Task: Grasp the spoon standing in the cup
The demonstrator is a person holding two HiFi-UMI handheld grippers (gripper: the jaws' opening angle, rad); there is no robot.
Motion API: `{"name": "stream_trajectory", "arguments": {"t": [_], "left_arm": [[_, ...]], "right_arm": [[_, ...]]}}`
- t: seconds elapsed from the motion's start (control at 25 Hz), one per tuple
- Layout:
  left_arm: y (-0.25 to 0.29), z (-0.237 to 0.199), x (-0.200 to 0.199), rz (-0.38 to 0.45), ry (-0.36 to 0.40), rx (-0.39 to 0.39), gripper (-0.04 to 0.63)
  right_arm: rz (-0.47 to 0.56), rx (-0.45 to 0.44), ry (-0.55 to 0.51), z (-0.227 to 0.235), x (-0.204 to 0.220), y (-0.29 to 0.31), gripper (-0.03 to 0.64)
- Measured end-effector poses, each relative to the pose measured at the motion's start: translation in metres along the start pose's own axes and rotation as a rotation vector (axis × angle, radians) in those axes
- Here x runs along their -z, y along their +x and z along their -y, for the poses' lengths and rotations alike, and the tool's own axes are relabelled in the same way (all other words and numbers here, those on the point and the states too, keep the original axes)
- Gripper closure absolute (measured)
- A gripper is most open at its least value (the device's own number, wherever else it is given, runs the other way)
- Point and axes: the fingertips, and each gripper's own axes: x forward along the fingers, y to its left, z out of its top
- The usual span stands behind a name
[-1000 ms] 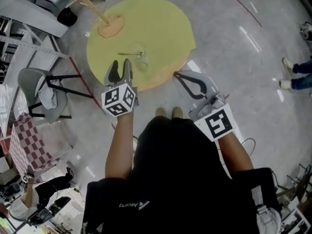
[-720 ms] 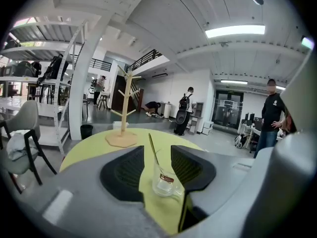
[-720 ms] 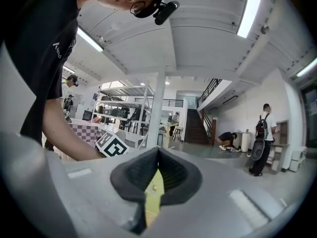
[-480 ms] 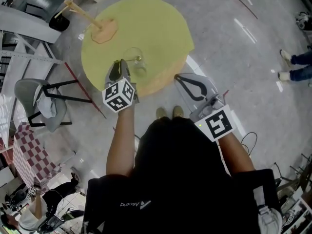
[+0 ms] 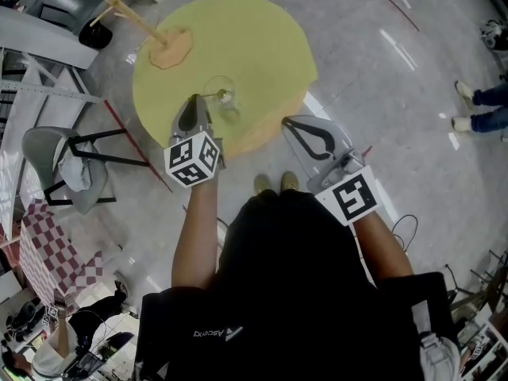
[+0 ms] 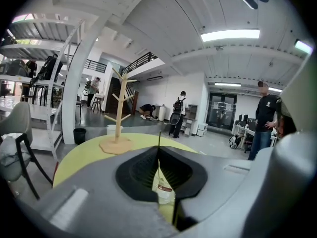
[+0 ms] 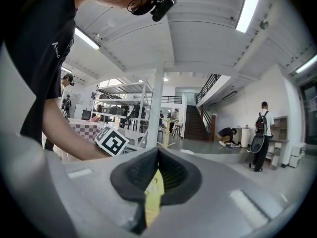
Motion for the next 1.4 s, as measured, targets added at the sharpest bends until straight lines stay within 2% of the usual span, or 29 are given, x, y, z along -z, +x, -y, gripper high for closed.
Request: {"name": "stream_trajectory", "arguments": {"t": [0.28,0.6,0.76,0.96,1.4], "left_arm": [[-0.027,0.019,-0.040,0.077,0.041,0.080,0.580],[-0.080,0.047,-0.099,0.206,0.098,0.176,0.581],[-0.099,0.061,-0.119,0.237,0.136,0.201,0.581],[-0.113,0.068,-0.126,0.252,0.154,0.209,0.580],[-0.119,0.065,-0.127,0.268,0.154,0.198,0.581]], "right_arm": [[0.033,0.026,0.017,0.013,-0.014,0.005,0.614],[0.098,0.052,0.040,0.019,-0.037,0.006,0.614],[0.120,0.054,0.055,0.018,-0.046,0.005,0.614],[0.117,0.064,0.081,0.016,-0.048,0.000,0.614],[0.107,0.061,0.054,0.014,-0.043,-0.002,0.614]]}}
